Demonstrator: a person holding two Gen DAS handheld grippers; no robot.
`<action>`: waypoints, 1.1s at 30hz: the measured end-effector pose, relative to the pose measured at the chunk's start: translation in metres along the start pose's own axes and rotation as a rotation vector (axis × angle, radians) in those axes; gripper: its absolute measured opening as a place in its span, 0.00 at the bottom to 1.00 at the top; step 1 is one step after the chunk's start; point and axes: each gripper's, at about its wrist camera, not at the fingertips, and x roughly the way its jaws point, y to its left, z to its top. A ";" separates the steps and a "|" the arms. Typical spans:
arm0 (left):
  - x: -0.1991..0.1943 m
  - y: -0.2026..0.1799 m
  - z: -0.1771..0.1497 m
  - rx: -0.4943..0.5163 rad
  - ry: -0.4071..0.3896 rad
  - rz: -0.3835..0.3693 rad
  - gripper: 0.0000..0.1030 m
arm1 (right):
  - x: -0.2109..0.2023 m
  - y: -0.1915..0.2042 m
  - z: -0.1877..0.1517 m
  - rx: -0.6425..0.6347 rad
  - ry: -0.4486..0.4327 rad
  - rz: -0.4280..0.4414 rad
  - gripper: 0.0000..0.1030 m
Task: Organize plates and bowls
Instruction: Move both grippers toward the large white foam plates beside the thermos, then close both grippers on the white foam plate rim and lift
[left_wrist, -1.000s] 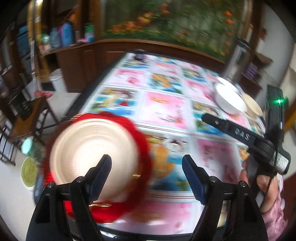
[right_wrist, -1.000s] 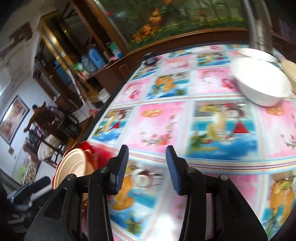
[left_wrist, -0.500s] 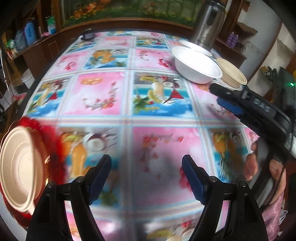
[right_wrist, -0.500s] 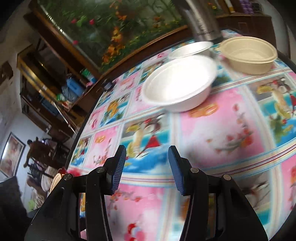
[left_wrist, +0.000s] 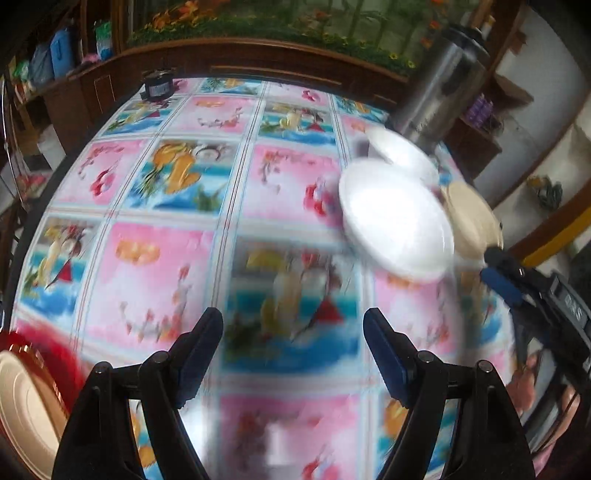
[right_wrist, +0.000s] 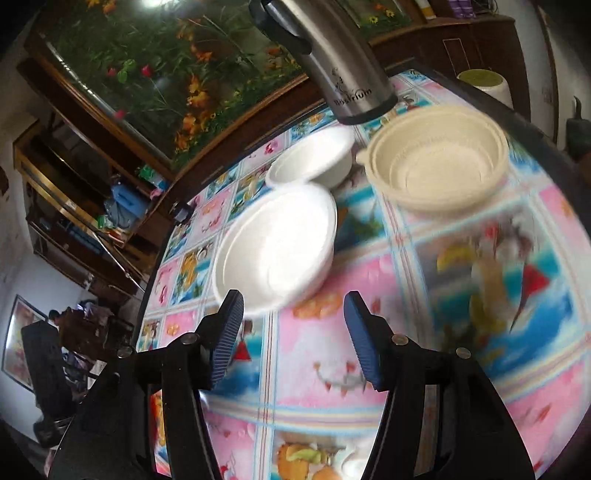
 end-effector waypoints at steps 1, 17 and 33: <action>0.003 -0.002 0.013 -0.011 0.004 0.005 0.76 | 0.004 0.000 0.011 0.020 0.028 0.011 0.57; 0.066 -0.028 0.080 -0.057 0.051 0.046 0.76 | 0.052 -0.032 0.033 0.177 0.121 -0.018 0.57; 0.083 -0.052 0.065 -0.061 0.096 0.025 0.75 | 0.062 -0.038 0.025 0.230 0.103 0.046 0.57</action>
